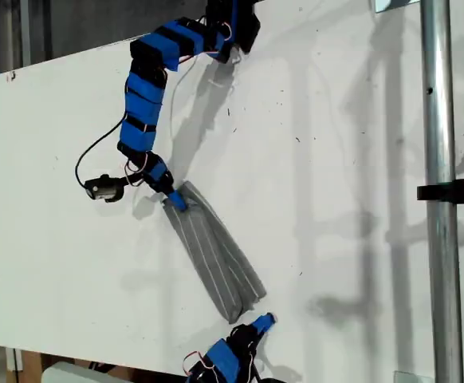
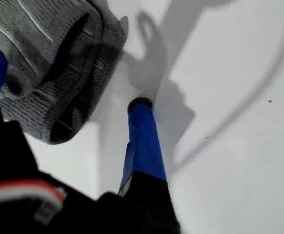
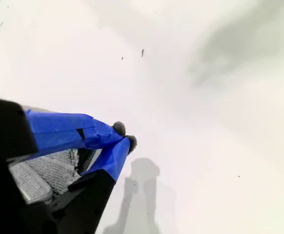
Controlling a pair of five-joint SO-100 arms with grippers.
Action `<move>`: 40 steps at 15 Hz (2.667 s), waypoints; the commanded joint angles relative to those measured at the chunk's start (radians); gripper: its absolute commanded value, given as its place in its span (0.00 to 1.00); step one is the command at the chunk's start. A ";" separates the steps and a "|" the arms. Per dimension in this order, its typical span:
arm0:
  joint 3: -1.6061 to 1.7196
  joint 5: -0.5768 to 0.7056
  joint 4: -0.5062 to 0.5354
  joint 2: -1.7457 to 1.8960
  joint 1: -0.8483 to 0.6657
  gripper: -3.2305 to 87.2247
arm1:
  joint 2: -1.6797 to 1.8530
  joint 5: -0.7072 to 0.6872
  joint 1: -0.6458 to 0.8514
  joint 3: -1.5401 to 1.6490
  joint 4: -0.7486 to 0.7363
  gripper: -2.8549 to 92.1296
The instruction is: Grasp corners of a towel and fold twice.
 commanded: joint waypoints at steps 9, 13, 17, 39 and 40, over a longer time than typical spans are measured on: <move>0.005 -0.006 0.018 0.008 -0.002 0.01 | 0.118 0.130 -0.170 0.057 0.101 0.03; 0.005 0.049 0.025 0.008 -0.044 0.01 | 0.776 0.318 -0.146 0.666 0.291 0.03; 0.005 0.129 0.025 0.008 -0.106 0.01 | 1.206 0.693 -0.278 0.827 0.784 0.03; 0.006 0.950 0.041 0.008 -0.229 0.03 | 2.398 1.132 -0.477 1.718 0.488 0.04; 0.006 0.950 0.041 0.008 -0.232 0.03 | 2.387 1.126 -0.469 1.723 0.483 0.15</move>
